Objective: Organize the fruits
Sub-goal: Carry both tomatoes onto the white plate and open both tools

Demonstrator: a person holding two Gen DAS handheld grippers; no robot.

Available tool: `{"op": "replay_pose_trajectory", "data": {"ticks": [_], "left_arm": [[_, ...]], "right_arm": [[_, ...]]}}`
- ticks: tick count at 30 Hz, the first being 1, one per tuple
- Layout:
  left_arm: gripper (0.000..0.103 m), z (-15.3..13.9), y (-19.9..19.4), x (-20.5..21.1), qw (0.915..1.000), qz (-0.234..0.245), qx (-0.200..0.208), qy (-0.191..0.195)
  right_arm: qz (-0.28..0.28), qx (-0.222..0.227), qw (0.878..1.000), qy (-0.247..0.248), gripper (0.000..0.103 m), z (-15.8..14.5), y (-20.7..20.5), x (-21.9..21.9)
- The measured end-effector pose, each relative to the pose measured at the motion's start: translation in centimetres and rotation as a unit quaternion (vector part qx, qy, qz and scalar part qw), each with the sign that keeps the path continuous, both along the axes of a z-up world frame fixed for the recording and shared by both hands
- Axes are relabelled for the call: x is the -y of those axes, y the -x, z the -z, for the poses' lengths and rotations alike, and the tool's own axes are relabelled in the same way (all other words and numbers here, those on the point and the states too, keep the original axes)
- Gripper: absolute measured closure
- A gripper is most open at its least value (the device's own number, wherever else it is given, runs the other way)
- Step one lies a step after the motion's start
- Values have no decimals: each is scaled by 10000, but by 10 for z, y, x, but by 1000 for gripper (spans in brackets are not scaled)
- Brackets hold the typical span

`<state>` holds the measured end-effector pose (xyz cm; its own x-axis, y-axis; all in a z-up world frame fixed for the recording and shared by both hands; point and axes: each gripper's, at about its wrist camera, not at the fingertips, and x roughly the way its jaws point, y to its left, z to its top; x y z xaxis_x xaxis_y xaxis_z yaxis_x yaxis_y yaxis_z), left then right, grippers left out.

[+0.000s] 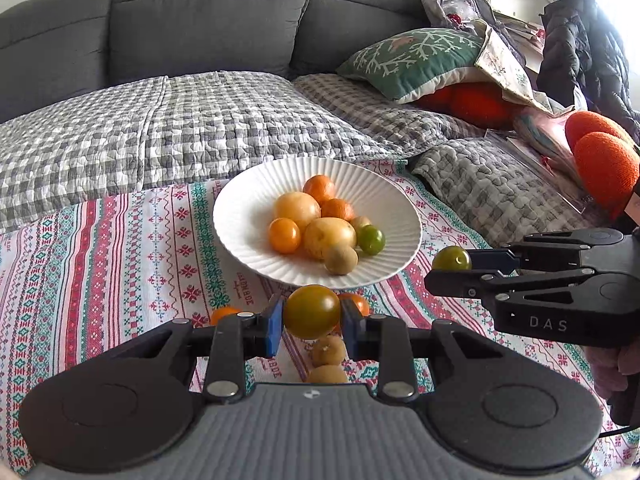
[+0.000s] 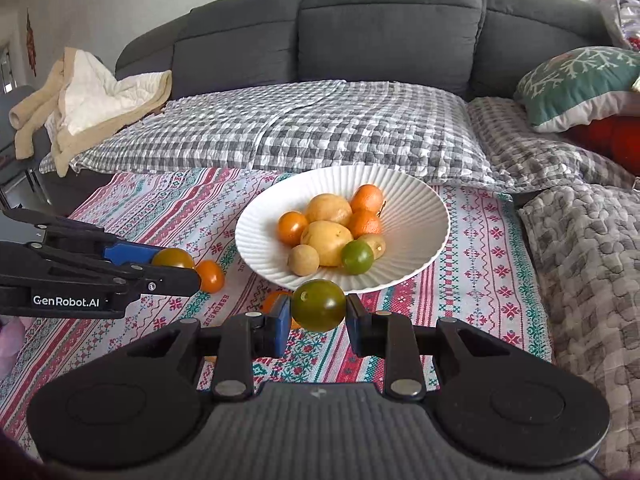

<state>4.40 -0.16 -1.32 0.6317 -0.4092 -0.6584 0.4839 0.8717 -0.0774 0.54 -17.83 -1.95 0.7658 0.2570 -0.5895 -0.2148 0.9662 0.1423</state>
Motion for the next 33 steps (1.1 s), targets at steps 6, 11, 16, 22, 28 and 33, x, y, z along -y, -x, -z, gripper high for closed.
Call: {"op": "replay_pose_trajectory", "data": {"ticks": [6, 11, 16, 22, 28, 33], "left_arm": [[79, -5, -22, 7, 10000, -28, 82, 10], [79, -5, -50, 12, 9999, -148, 48, -22], [79, 2, -78, 12, 9992, -390, -16, 74], [79, 7, -104, 13, 9974, -640, -173, 268], [79, 14, -117, 20, 9965, -668, -379, 324], [79, 20, -121, 23, 9960, -727, -458, 239]], "right_arm": [[227, 49, 9996, -138, 77, 0, -13, 14], [375, 87, 9992, -59, 77, 4, -25, 25], [484, 73, 9988, -70, 77, 9, -36, 32], [408, 52, 9991, 45, 77, 15, -44, 29], [406, 46, 9991, 124, 77, 17, -51, 29], [432, -1, 9989, 201, 77, 21, -53, 29]]}}
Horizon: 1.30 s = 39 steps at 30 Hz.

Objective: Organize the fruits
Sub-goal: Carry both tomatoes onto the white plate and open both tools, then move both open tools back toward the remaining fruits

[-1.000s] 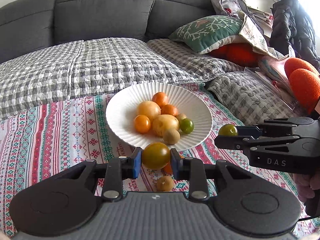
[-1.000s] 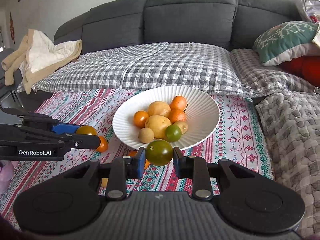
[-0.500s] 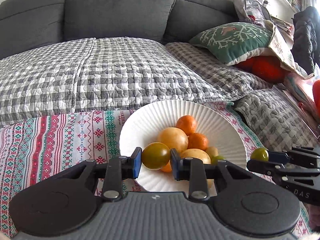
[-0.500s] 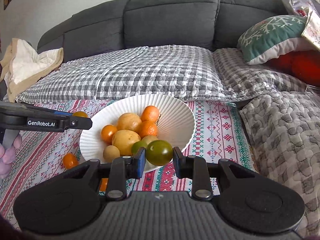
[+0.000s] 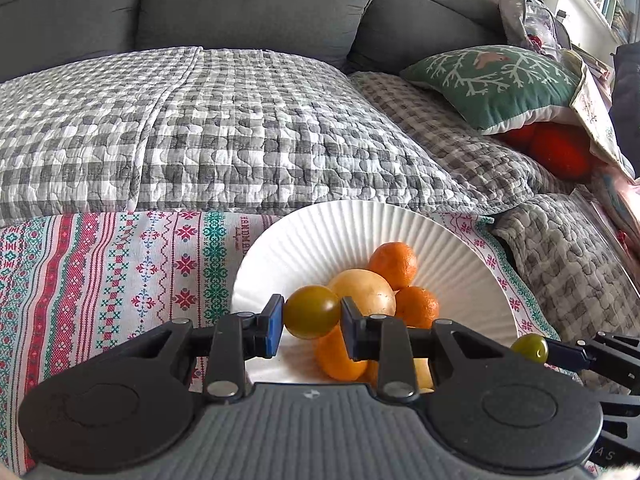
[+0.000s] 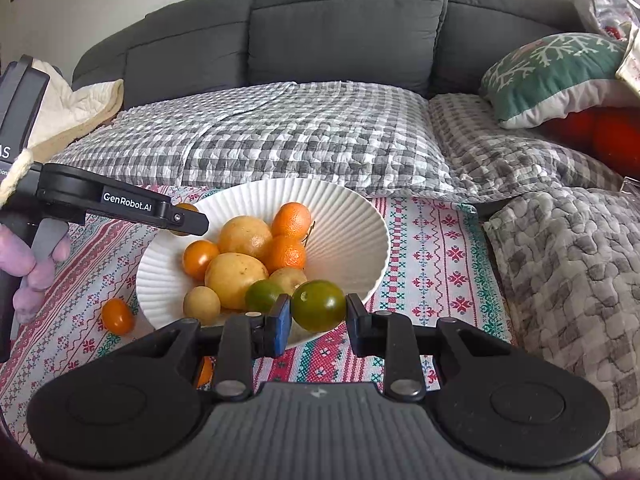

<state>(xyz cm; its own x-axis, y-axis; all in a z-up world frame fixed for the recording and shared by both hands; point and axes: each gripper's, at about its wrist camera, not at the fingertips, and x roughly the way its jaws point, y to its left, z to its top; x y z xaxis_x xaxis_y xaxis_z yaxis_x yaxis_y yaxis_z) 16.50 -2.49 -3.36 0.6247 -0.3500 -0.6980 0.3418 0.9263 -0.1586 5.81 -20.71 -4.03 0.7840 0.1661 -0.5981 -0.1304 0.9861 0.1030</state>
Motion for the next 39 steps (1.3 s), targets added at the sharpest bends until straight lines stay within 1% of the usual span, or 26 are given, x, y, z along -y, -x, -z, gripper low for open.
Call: {"op": "replay_pose_trajectory", "data": {"ticks": [10, 15, 18, 21, 25, 26, 28, 30, 32, 34, 36, 37, 39], "left_arm": [[78, 0, 1, 3, 10000, 51, 57, -56], [74, -1, 5, 4, 9998, 114, 142, -103], [68, -3, 8, 4, 9995, 148, 217, -162], [60, -5, 12, 2, 9994, 168, 264, -175], [48, -8, 20, -2, 9994, 191, 266, -146], [44, -8, 23, -4, 9994, 187, 263, -127], [39, -10, 28, -8, 9995, 184, 254, -103], [35, -13, 35, -12, 9994, 183, 253, -113], [26, -15, 41, -15, 9993, 175, 293, -133], [23, -18, 49, -19, 9991, 196, 340, -183], [19, -19, 55, -22, 9987, 237, 365, -261], [18, -19, 58, -24, 9985, 250, 379, -308], [14, -19, 63, -28, 9981, 261, 415, -369]], "right_arm": [[-15, 31, 10000, 27, 76, -1, 0, -1], [-64, 83, 9999, 27, 76, -2, 1, -3], [-54, 94, 9999, 11, 75, -3, 2, -3], [-19, 112, 9999, -19, 70, -4, 3, -2], [12, 127, 9999, -65, 66, -6, 6, 0], [14, 136, 9999, -75, 64, -7, 7, 0], [14, 155, 9998, -87, 60, -8, 11, 1], [22, 164, 9998, -116, 53, -10, 14, 2], [26, 169, 9997, -159, 48, -11, 17, 2], [32, 174, 9997, -192, 41, -12, 21, 2], [39, 189, 9996, -218, 33, -14, 25, 1], [38, 189, 9996, -230, 31, -14, 27, 1], [26, 199, 9995, -248, 23, -15, 31, -1]]}}
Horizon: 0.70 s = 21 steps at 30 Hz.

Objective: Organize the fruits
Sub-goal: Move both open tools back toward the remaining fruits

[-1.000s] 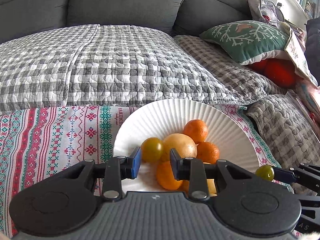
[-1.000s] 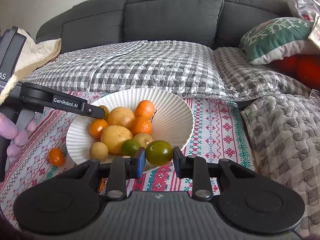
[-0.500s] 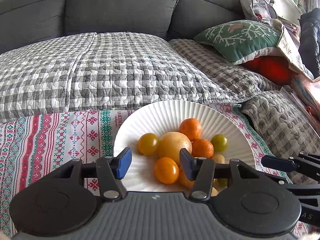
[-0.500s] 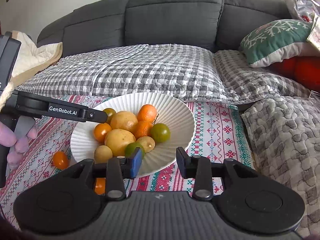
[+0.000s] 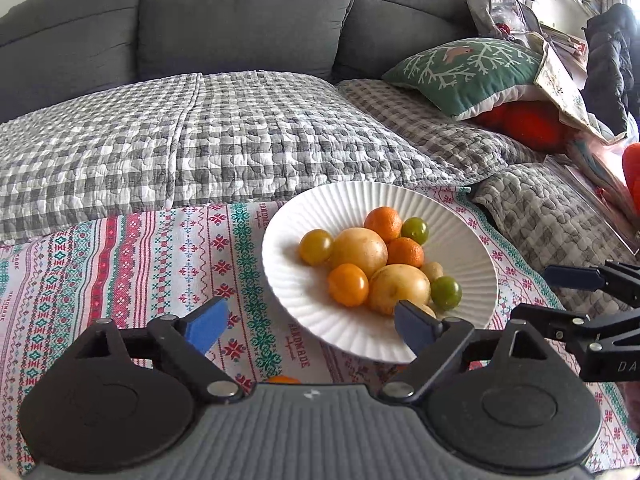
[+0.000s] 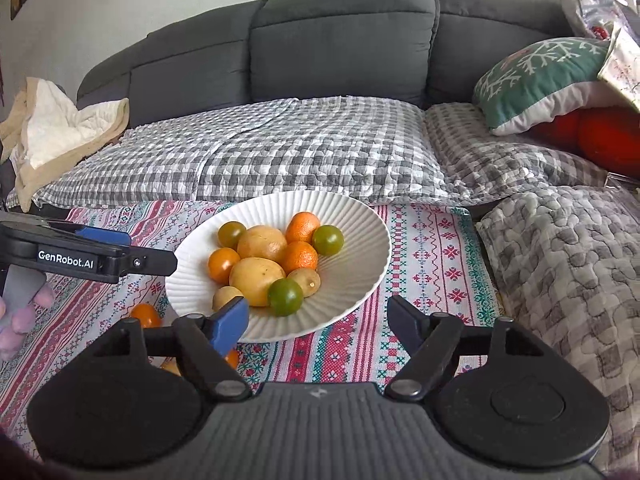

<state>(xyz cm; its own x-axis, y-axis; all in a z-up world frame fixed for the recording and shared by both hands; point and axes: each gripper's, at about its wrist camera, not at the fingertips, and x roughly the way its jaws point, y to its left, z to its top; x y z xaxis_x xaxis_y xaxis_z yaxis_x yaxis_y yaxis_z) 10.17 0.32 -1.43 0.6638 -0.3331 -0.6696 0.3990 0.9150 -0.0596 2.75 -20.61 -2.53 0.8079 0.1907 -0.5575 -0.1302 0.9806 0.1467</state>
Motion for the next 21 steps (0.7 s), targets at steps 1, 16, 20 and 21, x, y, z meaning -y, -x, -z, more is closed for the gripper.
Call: {"op": "replay_pose_trajectory", "data": {"ticks": [1, 16, 20, 21], "left_arm": [[11, 1, 3, -3, 10000, -2, 32, -18], [6, 55, 28, -27, 9993, -189, -147, -294], [6, 63, 33, -22, 9983, -94, 70, -567], [6, 65, 35, -21, 9977, -28, 165, -660]], "right_arm": [[-17, 14, 10000, -6, 20, 0, 2, -1], [-583, -249, 9973, 383, 5, 33, 12, -36], [-583, -317, 9971, 359, 5, 42, 8, -37], [-554, -347, 9973, 328, 5, 44, 6, -36]]}}
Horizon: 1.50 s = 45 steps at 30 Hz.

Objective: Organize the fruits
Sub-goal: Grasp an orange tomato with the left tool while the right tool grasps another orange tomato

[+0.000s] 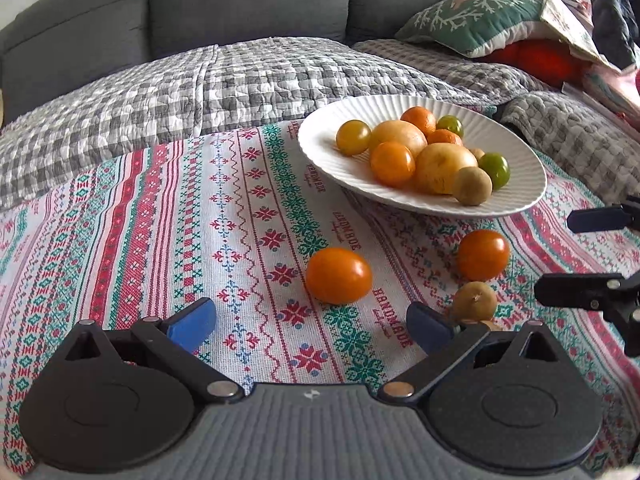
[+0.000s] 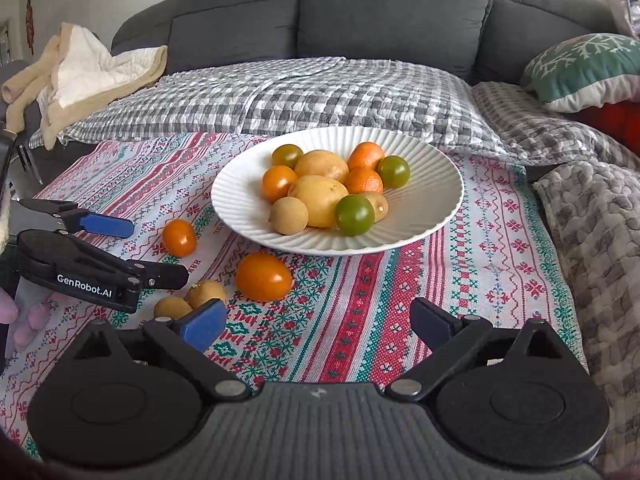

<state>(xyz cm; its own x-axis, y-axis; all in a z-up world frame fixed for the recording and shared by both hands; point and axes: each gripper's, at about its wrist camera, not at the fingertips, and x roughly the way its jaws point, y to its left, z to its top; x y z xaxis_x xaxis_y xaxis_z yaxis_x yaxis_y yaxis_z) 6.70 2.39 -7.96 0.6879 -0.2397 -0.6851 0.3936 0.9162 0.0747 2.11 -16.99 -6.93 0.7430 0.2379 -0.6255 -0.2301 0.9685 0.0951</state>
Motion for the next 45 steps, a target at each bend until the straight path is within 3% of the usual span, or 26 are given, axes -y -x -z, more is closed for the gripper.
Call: {"op": "replay_pose_trajectory", "data": {"ticks": [7, 11, 16, 29, 35, 45], "left_arm": [[8, 1, -1, -4, 9998, 32, 149, 162], [25, 1, -2, -3, 9994, 87, 178, 279], [39, 0, 0, 0, 9991, 173, 204, 340], [71, -1, -1, 1, 9986, 242, 205, 415], [73, -1, -2, 1, 9987, 228, 187, 425], [74, -4, 0, -1, 9984, 184, 63, 536]], "right_arm": [[50, -150, 9998, -95, 10, 9, -8, -2], [-26, -65, 10000, -46, 12, 12, -10, -8], [-187, 70, 9998, 9, 20, 12, -12, -18], [-406, 90, 9989, -201, 57, 7, -18, -25], [-523, 51, 9982, -298, 69, 8, -20, -28], [-630, -48, 9973, -386, 70, 4, -14, -20]]}}
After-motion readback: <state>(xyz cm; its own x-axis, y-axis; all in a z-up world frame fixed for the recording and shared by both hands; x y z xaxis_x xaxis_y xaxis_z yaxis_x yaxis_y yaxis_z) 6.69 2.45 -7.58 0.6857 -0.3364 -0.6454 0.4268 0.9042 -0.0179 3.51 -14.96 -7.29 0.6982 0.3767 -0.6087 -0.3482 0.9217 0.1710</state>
